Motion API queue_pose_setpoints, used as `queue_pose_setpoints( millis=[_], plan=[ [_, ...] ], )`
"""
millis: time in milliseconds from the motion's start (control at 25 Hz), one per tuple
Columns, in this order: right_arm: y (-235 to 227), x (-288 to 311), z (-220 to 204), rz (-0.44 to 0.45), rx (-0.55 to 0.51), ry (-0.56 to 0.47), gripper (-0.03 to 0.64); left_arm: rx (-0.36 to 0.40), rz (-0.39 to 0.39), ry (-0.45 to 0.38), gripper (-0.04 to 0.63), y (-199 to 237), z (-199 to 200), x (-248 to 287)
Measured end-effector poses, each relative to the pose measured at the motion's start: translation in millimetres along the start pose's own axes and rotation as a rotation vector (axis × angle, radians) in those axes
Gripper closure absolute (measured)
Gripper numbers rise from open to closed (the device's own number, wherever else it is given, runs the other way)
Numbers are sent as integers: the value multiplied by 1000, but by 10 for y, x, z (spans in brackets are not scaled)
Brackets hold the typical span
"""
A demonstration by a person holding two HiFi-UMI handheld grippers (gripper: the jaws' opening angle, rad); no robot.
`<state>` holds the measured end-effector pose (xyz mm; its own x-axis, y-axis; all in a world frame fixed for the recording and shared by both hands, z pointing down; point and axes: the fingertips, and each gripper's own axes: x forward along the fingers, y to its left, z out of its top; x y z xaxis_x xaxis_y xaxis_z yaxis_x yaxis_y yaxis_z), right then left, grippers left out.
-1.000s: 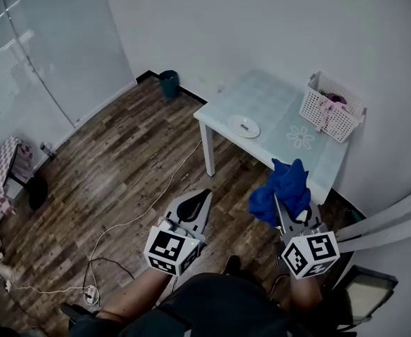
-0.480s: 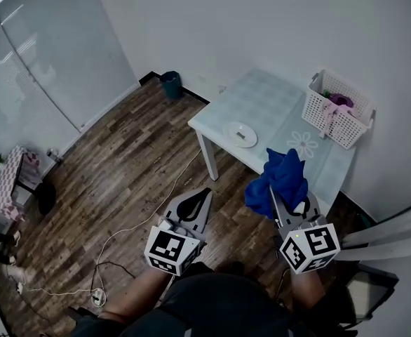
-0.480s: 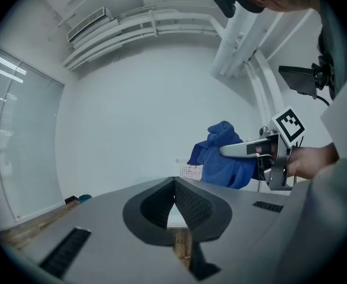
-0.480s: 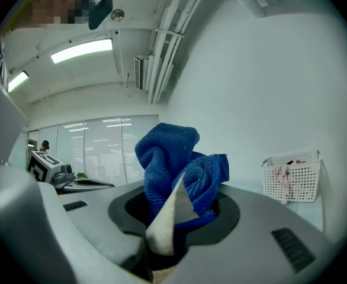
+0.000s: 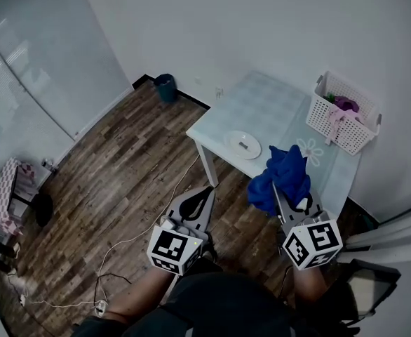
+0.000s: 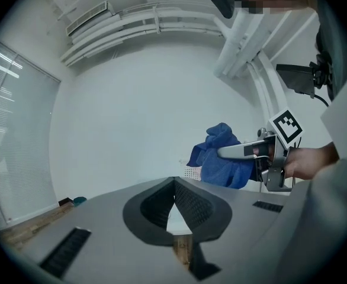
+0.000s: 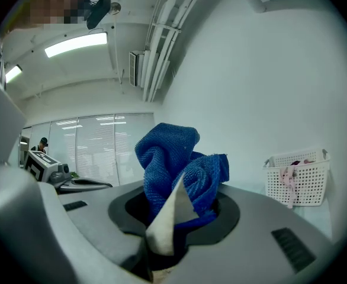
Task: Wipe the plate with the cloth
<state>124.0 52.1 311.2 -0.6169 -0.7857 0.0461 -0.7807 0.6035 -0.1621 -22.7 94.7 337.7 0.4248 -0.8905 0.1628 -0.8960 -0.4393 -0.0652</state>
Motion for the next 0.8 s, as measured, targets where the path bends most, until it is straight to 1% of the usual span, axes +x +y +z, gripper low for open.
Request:
queue_pose_setpoints(
  millis=[240,520,680,800],
  plan=[
    [-3,526,15,-52,-14,17,480,-14,-56,-11,587,445,-12,258],
    [21,1165,21,-112,-23,31,480,-31,-111,-23,586,1134,-69,582],
    [66,1481,39,-155,-19,36,480,-25,-158,-14,586,1443,-78,681],
    [65,1682,61,-178,-12,36,480,-47,-186,4,586,1630,-129,825]
  ],
)
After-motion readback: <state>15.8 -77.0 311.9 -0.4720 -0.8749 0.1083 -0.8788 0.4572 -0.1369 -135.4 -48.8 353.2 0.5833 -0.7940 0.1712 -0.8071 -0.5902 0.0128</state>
